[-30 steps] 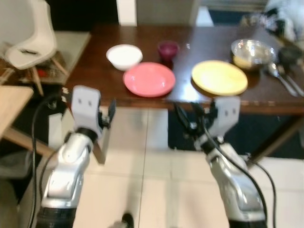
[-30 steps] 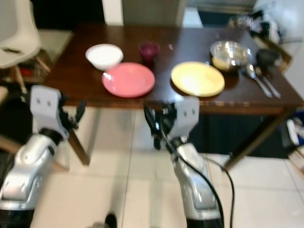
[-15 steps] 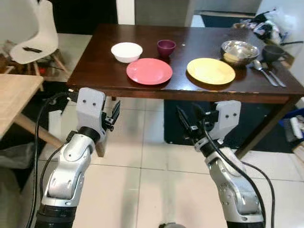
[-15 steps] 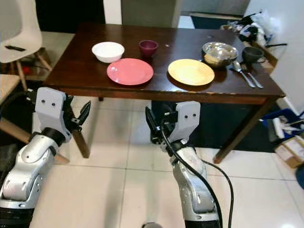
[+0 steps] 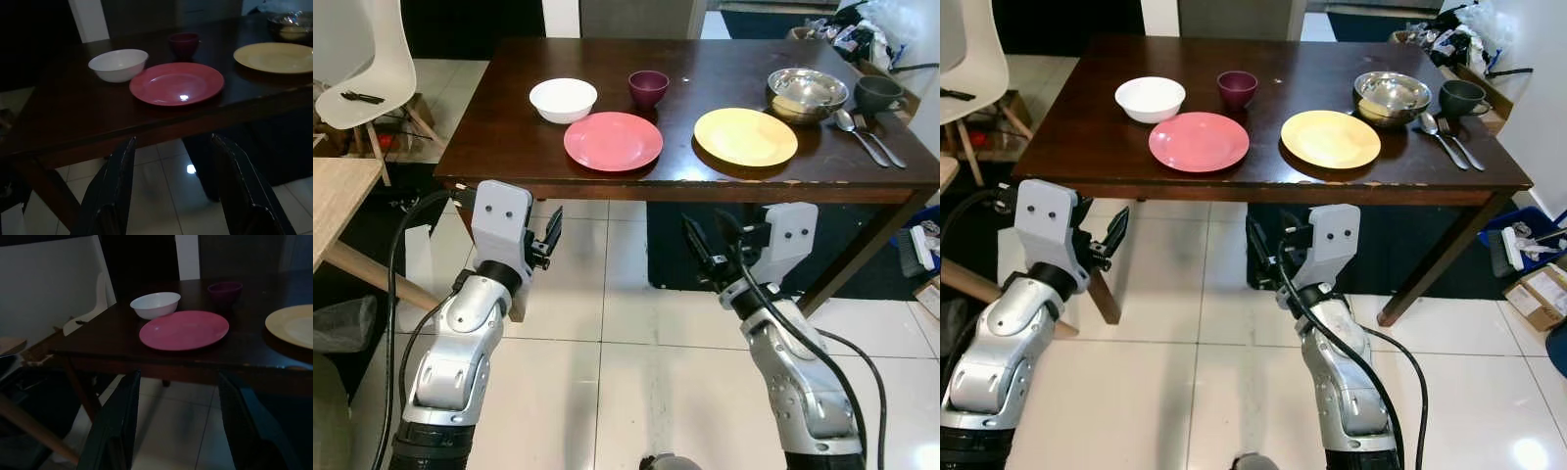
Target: Setting the table
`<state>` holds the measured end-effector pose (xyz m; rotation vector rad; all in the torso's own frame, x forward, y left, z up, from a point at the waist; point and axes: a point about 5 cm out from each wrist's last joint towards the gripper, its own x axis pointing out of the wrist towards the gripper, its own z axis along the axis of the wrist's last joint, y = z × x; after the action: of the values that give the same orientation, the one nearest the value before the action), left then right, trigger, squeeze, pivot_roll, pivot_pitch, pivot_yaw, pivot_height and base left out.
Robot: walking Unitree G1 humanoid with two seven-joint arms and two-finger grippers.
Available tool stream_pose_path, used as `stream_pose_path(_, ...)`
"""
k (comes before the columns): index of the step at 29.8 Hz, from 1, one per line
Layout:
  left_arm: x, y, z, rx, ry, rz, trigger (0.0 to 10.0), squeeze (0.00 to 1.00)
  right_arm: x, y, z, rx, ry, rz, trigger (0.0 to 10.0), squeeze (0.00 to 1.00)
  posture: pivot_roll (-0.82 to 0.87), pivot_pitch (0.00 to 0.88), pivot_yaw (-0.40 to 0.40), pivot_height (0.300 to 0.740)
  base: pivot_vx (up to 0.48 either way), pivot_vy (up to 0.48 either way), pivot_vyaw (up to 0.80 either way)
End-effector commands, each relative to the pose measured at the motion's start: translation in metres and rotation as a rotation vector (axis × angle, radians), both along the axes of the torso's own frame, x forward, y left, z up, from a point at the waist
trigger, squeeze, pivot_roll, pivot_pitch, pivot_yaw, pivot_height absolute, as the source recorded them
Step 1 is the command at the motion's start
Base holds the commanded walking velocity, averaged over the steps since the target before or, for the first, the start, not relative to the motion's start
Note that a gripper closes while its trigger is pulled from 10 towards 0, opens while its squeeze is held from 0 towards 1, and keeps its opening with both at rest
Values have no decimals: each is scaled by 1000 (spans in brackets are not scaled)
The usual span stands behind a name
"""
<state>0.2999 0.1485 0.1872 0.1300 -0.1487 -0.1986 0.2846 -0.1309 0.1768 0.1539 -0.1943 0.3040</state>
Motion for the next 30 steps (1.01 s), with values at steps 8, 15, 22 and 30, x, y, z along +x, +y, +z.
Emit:
stream_pose_path(8,-1,4,-7,10,33,30,10000,0,9,-21,3,18,-2,-153,10000,0,-152,0,45,740,0,0,781)
stream_pose_path(15,0,4,-7,11,32,33,10000,0,12,-27,4,19,-5,-199,10000,0,-151,0,45,740,0,0,780)
stream_pose_path(22,0,4,-7,13,32,32,10000,0,12,-29,4,19,-8,-218,10000,0,-151,0,47,740,0,0,776)
stream_pose_path(30,1,4,-7,16,32,30,10000,0,12,-29,4,18,-12,-225,10000,0,-153,0,50,740,0,0,773)
